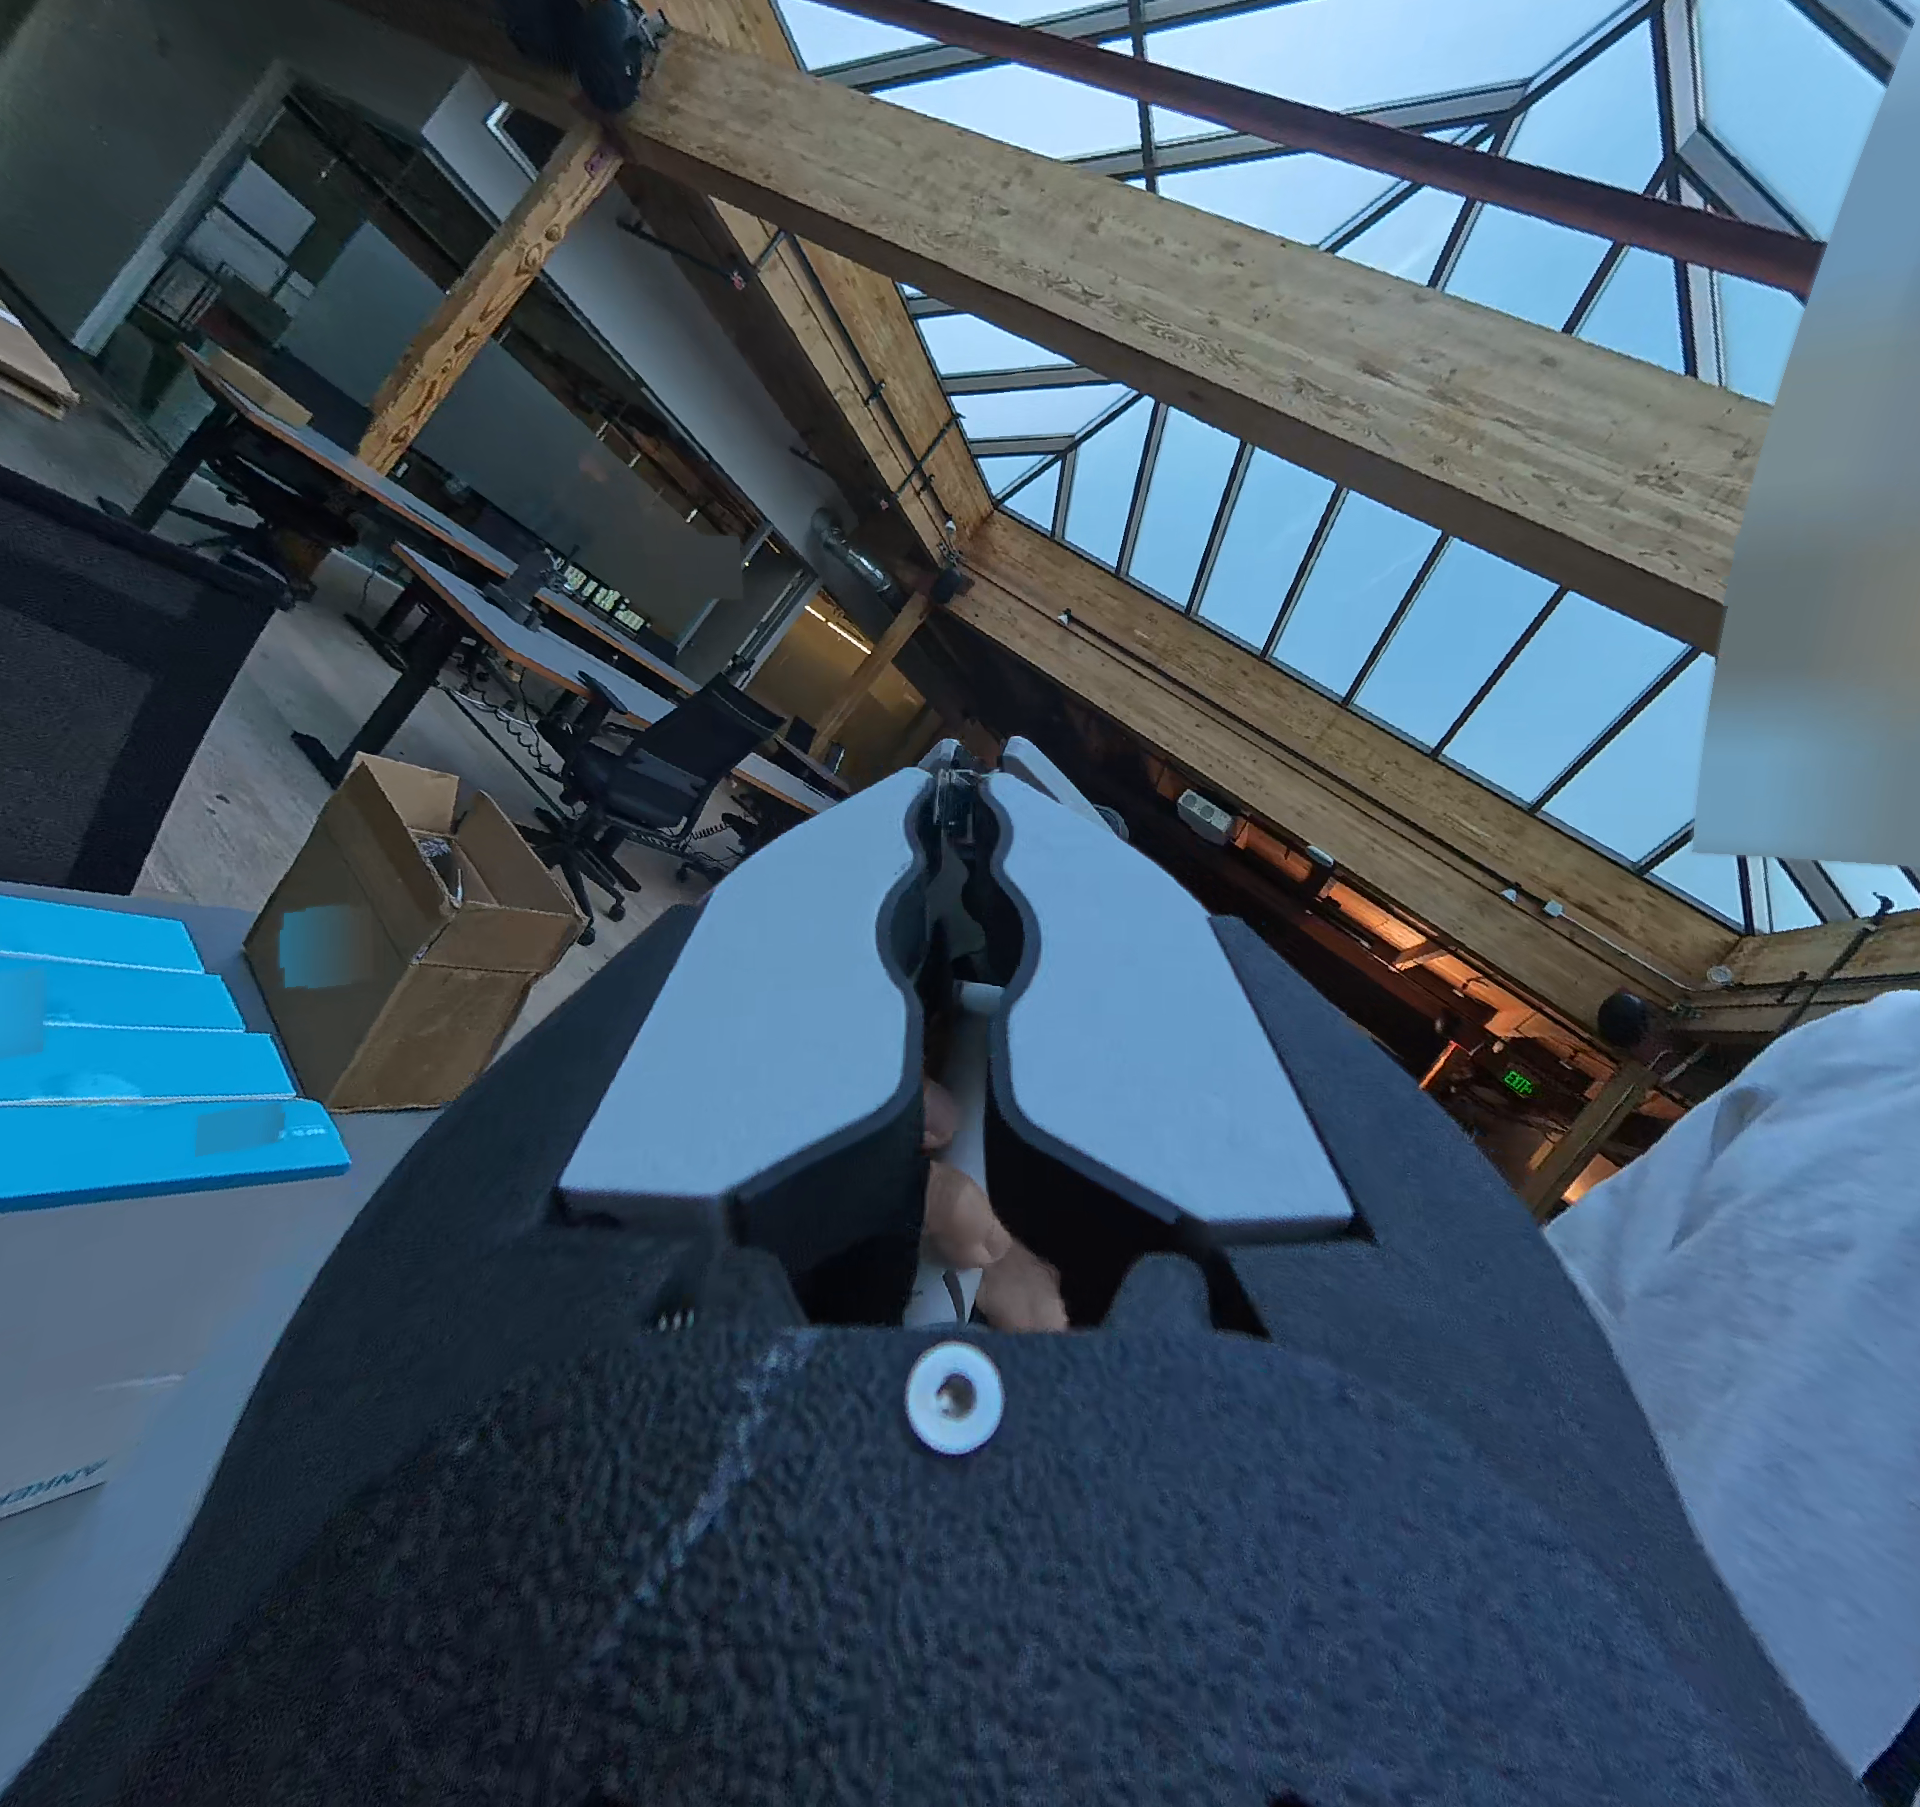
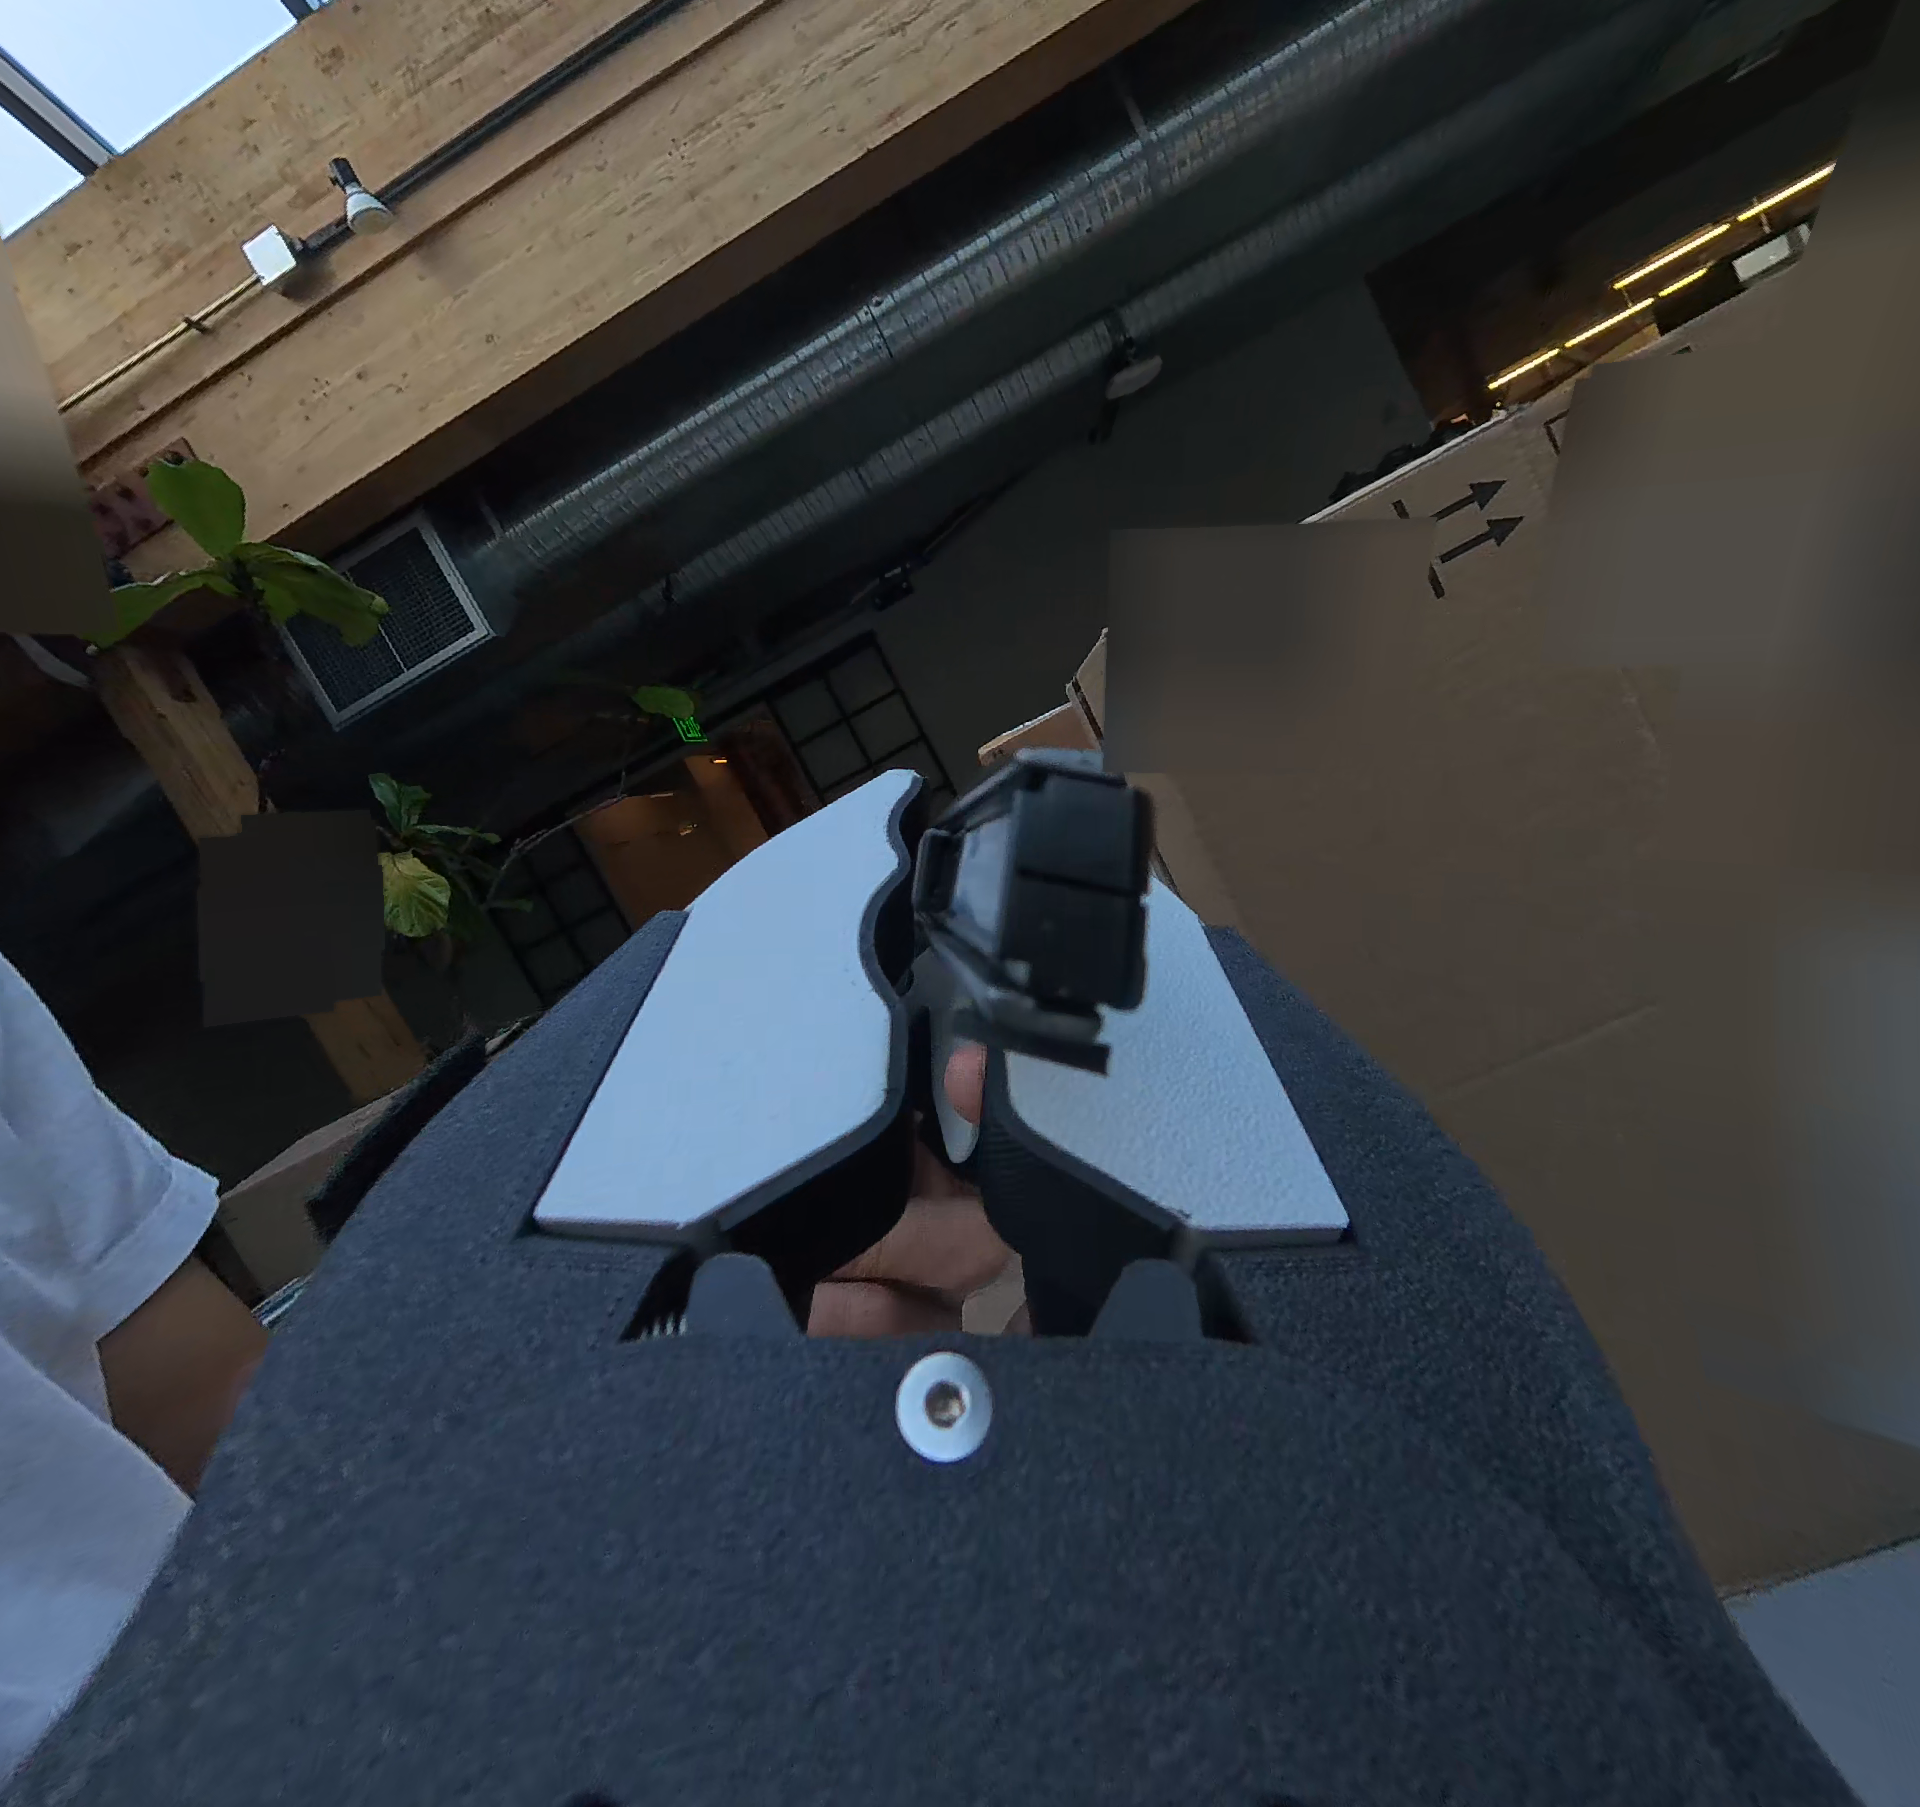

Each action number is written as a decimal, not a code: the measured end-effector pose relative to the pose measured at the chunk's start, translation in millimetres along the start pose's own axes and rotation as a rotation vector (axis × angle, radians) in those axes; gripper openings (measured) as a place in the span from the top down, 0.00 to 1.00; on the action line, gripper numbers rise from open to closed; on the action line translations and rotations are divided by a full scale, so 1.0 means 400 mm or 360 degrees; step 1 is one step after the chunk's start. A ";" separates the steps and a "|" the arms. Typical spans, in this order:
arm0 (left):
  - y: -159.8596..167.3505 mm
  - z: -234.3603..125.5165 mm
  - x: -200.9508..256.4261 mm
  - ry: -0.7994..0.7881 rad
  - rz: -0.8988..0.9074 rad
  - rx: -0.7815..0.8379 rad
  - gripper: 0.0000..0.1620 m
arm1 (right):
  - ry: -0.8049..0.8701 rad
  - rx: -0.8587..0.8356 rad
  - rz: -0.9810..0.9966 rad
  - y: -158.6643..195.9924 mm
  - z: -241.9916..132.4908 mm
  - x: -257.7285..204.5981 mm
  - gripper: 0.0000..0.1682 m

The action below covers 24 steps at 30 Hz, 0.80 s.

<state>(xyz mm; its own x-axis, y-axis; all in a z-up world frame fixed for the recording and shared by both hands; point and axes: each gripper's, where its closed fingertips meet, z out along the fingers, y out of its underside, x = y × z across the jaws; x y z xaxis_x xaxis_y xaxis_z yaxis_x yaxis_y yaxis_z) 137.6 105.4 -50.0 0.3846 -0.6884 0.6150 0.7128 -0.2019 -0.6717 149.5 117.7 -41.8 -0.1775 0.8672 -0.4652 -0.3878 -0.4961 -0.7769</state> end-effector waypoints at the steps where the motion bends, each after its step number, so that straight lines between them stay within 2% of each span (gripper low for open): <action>1: 0.001 -0.003 0.000 -0.0004 0.0011 -0.0013 0.98 | 0.0008 -0.0005 -0.0009 0.002 0.001 -0.001 0.95; 5: 0.013 -0.013 0.008 0.0035 0.0036 -0.0179 0.98 | -0.0038 -0.0090 -0.0018 0.014 -0.004 -0.010 0.95; 10: 0.015 -0.026 0.025 0.0093 0.0125 -0.0384 0.98 | -0.0187 -0.0409 -0.0023 0.050 -0.013 -0.037 0.94; 13: 0.009 -0.027 0.030 0.0112 0.0123 -0.0403 0.98 | -0.0207 -0.0524 -0.0069 0.069 -0.015 -0.043 0.94; 24: 0.053 -0.044 0.042 0.0189 0.0256 -0.0562 0.98 | -0.0274 -0.0589 -0.0015 0.097 -0.018 -0.060 0.96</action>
<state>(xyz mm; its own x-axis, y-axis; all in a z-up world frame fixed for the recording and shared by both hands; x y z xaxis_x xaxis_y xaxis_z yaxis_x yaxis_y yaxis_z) 149.0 77.3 -61.3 0.3895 -0.8024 0.4522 0.3956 -0.2976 -0.8689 145.1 77.4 -63.8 -0.3366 0.8507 -0.4036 -0.0441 -0.4424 -0.8957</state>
